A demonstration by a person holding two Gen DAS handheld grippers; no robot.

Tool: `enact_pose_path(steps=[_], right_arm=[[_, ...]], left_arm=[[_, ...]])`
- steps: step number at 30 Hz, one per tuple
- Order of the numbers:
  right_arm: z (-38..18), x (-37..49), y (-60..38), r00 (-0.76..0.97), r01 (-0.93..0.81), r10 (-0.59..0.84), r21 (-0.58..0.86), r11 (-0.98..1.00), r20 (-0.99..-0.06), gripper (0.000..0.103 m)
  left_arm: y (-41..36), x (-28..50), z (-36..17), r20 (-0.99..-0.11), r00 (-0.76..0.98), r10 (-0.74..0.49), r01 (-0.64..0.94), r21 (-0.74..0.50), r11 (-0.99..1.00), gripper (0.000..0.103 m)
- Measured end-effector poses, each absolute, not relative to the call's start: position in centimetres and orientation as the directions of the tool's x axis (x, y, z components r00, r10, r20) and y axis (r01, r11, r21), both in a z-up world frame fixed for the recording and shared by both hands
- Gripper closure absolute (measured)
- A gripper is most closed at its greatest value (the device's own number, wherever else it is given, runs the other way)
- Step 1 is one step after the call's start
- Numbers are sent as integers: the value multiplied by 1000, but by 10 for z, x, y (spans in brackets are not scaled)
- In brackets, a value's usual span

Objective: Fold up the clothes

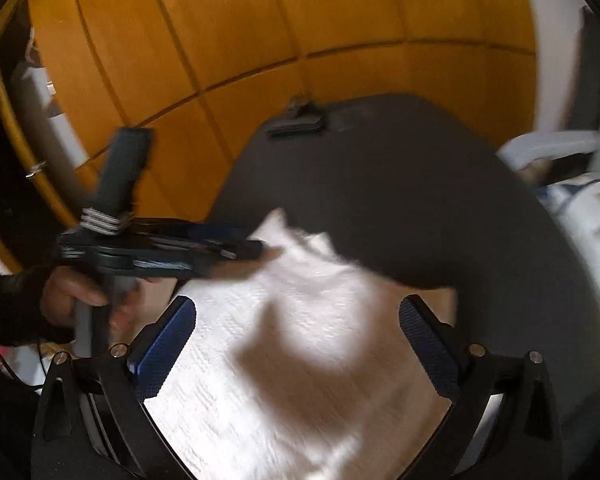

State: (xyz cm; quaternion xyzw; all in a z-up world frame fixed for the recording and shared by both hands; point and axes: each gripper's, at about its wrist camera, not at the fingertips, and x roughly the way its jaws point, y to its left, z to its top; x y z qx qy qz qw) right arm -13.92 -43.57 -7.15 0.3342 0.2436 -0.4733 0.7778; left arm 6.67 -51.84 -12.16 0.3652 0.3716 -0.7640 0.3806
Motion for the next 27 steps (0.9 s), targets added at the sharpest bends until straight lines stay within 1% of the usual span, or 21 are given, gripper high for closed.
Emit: enact_pose_path(steps=[2,3,5,7,9,11,13,14,15,17,18,20,21,24,27], right_arm=[[-102,-138,-441,430,899,-515,302,316,-741,1],[-110,-140,-442,441,895,-508,323,307,-740,1],[-107,-148,-439,485,874,-546,391,287,-683,1],[-97,-150,-432,492,868,-568,416,270,-660,1],[-76,-150,-415,467,883,-590,384,270,-658,1],[-53,-150,-394,485,873,-619,380,305,-618,1],[-39,-145,-368,501,865,-621,355,353,-603,1],[-42,-140,-358,499,867,-611,345,360,-615,1],[-57,-134,-355,483,875,-593,340,343,-644,1],[-105,-126,-359,381,924,-489,305,230,-785,1],[-117,-124,-355,346,938,-488,279,206,-801,1],[-120,-121,-339,346,938,-582,290,192,-736,1],[-117,-122,-336,341,938,-592,304,166,-730,0],[-97,-120,-326,279,957,-615,263,119,-737,0],[-62,-118,-291,274,959,-688,240,148,-672,0]], left_arm=[[-515,69,-119,-829,-449,-333,851,-283,-443,42],[-514,69,-117,-827,-446,-342,852,-276,-445,42],[-511,68,-107,-823,-434,-367,857,-251,-450,44],[-502,70,-91,-795,-428,-430,859,-209,-468,46],[-488,73,-74,-759,-451,-470,850,-203,-486,45],[-476,72,-70,-747,-484,-456,828,-221,-516,45],[-472,65,-82,-775,-482,-408,813,-221,-539,45],[-468,62,-90,-785,-469,-405,812,-204,-546,44],[-464,60,-94,-778,-463,-424,813,-183,-553,43],[-457,56,-100,-769,-447,-457,818,-145,-557,42],[-456,56,-98,-771,-439,-461,823,-139,-552,42],[-454,63,-87,-769,-433,-469,835,-147,-530,42],[-450,68,-80,-763,-437,-476,839,-156,-520,43],[-424,89,-66,-733,-475,-486,834,-200,-514,43],[-394,111,-60,-707,-518,-481,818,-245,-520,43]])
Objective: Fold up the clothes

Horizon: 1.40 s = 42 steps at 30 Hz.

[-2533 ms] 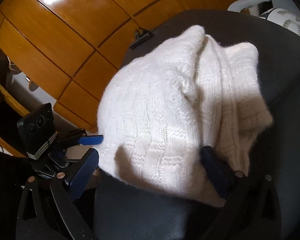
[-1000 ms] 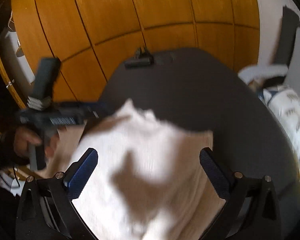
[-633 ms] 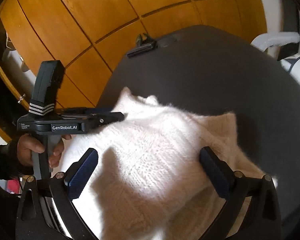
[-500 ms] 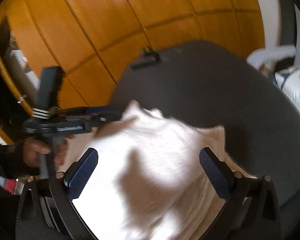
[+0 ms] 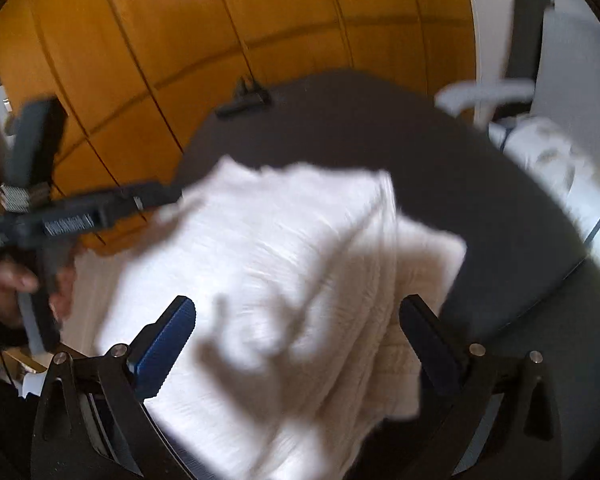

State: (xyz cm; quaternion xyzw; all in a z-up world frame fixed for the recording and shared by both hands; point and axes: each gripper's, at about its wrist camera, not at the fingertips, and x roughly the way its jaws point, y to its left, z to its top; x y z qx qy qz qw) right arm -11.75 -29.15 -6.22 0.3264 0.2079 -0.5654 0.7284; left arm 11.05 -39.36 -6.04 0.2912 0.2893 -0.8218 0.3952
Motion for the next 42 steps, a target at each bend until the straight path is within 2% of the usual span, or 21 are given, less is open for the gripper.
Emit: enact_pose_path(steps=[4,6,8,10,11,13,14,18,21,24,29,31,34,38,39,40,42], right_arm=[[-31,-105,-241,495,868,-668,356,346,-556,0],[-40,-90,-232,520,854,-621,361,375,-586,0],[-61,-86,-230,535,845,-576,401,354,-618,0],[-103,-93,-247,507,858,-519,460,229,-688,1],[-118,-98,-252,507,853,-519,489,184,-688,1],[-121,-108,-244,540,815,-590,548,188,-600,3],[-120,-110,-240,540,807,-602,565,170,-589,4],[-98,-91,-233,511,840,-599,505,198,-616,3],[-71,-87,-234,530,825,-647,509,245,-548,3],[-51,-89,-236,569,788,-676,545,286,-468,3],[-124,-93,-310,514,783,-643,616,83,-567,4],[-126,-99,-301,517,761,-685,642,92,-514,4],[-118,-97,-290,515,760,-700,641,106,-494,4],[-113,-81,-290,548,749,-710,638,180,-443,4],[-109,-88,-283,557,748,-702,636,192,-443,4],[-109,-107,-277,544,764,-687,622,169,-482,4],[-141,-111,-284,480,821,-621,567,69,-620,4]], left_arm=[[-358,127,-80,-717,-528,-454,803,-248,-542,43],[-352,127,-97,-754,-515,-407,799,-250,-547,43],[-352,119,-112,-782,-491,-383,796,-225,-562,43],[-352,114,-122,-798,-474,-372,793,-202,-575,40],[-354,115,-123,-795,-481,-371,790,-209,-576,39],[-357,117,-121,-792,-487,-369,790,-220,-572,37],[-357,120,-116,-785,-491,-377,793,-223,-567,38],[-353,126,-93,-731,-518,-445,793,-216,-569,39],[-353,119,-87,-720,-538,-438,777,-224,-588,39],[-355,104,-103,-766,-497,-408,779,-187,-598,39],[-349,100,-107,-760,-499,-417,764,-159,-625,38],[-353,102,-99,-742,-517,-427,761,-170,-626,38],[-368,100,-87,-718,-524,-459,767,-164,-620,38],[-403,89,-91,-740,-504,-446,789,-184,-586,38],[-407,86,-95,-748,-497,-440,790,-181,-585,38],[-411,83,-100,-757,-490,-433,792,-178,-584,37],[-409,86,-103,-754,-492,-434,791,-179,-585,35]])
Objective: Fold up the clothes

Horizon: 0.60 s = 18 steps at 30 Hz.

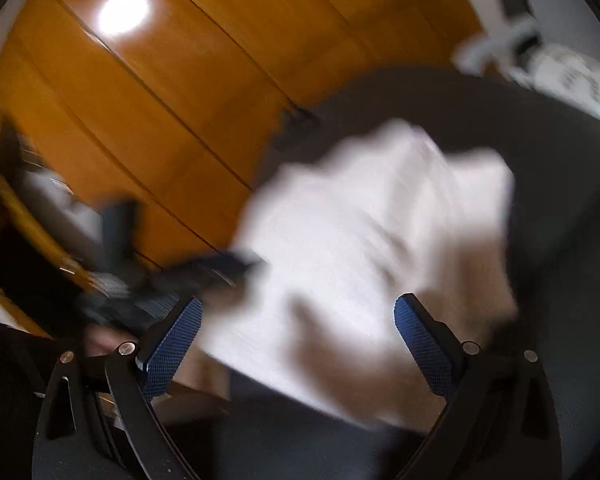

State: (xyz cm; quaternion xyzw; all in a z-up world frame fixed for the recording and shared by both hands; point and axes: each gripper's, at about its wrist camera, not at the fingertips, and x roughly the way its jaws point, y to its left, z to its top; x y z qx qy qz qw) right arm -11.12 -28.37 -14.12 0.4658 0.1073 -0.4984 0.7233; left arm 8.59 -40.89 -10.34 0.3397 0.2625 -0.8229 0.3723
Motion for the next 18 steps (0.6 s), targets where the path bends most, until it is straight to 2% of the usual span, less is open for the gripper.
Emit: enact_pose_path(steps=[2,6,10,15,18], right_arm=[[-161,-100,-287,447,850,-618,522,70,-647,4],[-156,-84,-288,426,856,-626,515,45,-653,4],[-137,-70,-279,284,913,-655,406,-37,-700,3],[-105,-47,-251,101,906,-757,374,-197,-645,0],[-75,-31,-234,-2,921,-791,307,-240,-612,0]], left_arm=[[-410,90,-106,-754,-488,-439,793,-174,-583,33],[-415,98,-100,-772,-457,-441,811,-159,-563,32],[-391,123,-70,-744,-383,-548,859,-68,-508,34],[-349,145,-28,-654,-412,-635,861,-52,-505,34],[-330,153,-10,-649,-404,-645,865,-42,-499,30]])
